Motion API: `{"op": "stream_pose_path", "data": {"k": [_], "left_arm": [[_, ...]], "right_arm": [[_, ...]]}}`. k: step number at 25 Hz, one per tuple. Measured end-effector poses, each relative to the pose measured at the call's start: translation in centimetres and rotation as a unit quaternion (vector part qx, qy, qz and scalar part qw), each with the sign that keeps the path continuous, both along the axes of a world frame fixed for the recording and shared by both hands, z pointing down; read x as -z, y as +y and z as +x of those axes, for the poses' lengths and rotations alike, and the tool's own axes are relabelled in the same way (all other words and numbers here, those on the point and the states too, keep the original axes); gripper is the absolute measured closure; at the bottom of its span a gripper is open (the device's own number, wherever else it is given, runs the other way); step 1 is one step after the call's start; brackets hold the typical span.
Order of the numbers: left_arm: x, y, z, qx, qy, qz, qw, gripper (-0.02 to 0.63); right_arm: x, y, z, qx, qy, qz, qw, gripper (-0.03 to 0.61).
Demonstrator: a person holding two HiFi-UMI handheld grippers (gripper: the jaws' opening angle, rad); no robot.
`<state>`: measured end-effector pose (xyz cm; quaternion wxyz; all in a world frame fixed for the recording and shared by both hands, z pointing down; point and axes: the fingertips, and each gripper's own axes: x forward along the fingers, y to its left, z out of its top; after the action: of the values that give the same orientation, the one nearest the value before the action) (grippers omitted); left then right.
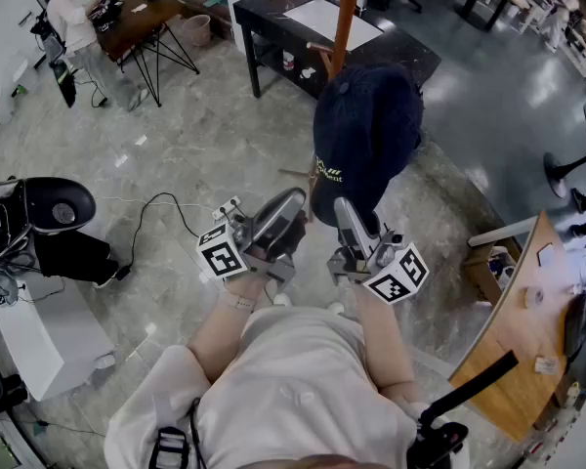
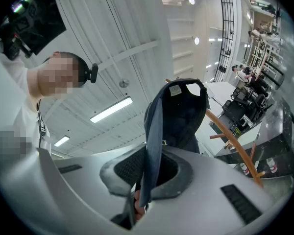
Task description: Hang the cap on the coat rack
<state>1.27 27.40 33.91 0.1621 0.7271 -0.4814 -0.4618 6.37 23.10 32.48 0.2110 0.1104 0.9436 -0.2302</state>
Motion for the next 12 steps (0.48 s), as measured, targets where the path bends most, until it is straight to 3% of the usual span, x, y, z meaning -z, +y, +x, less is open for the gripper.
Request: {"op": "stream_pose_path", "data": {"k": [12], "left_arm": [[-1.5, 5.3, -7.6, 0.012, 0.015, 0.006, 0.9998, 0.606]], "right_arm": [[-0.3, 4.0, -6.9, -0.006, -0.015, -0.001, 1.0, 0.538]]}}
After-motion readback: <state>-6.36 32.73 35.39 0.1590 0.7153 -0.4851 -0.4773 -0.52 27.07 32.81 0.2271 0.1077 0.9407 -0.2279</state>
